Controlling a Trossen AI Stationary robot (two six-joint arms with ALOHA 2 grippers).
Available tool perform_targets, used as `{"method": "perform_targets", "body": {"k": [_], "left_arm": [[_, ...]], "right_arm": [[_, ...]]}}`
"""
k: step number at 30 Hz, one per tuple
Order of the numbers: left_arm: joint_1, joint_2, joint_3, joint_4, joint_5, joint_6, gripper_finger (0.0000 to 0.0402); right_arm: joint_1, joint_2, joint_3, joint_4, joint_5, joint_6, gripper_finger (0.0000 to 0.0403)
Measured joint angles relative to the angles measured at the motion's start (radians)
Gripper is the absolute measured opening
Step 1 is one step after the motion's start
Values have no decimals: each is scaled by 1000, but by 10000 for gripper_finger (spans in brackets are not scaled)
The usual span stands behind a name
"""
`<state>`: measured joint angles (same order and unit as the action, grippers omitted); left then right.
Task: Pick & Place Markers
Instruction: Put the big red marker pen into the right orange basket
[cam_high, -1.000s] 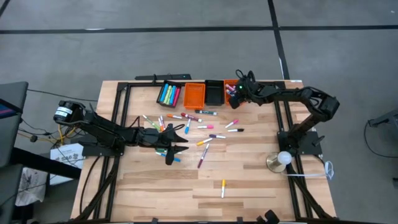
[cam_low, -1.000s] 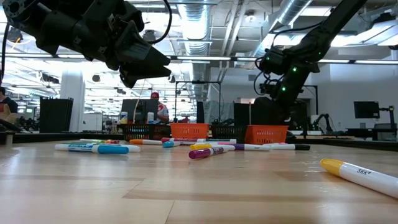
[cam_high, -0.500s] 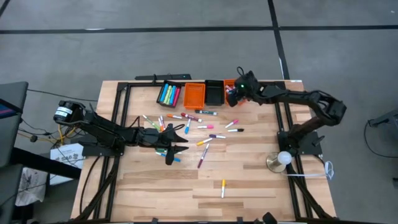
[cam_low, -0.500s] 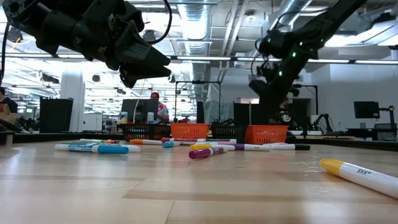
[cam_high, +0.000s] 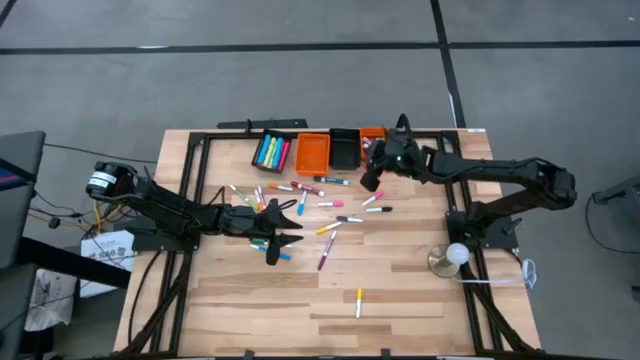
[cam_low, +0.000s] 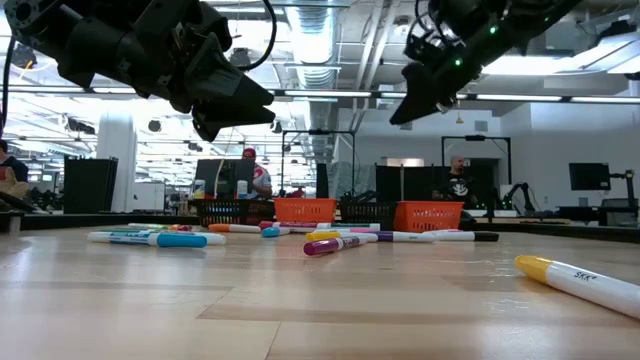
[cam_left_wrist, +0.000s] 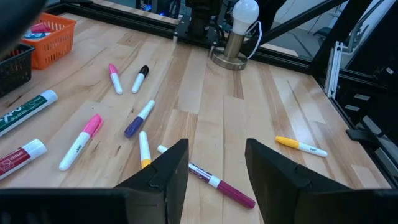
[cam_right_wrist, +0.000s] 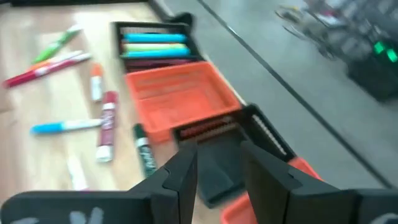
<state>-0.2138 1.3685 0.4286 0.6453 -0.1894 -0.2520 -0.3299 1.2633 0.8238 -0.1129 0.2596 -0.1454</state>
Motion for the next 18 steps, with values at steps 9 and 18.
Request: {"method": "perform_targets", "body": {"k": [9, 18], "left_arm": [[0, 0, 0, 0, 0, 0, 155], [0, 0, 0, 1, 0, 0, 155]], "right_arm": [[105, 75, 1, 49, -93, -115, 113], [116, 322, 0, 283, -186, -119, 113]]}}
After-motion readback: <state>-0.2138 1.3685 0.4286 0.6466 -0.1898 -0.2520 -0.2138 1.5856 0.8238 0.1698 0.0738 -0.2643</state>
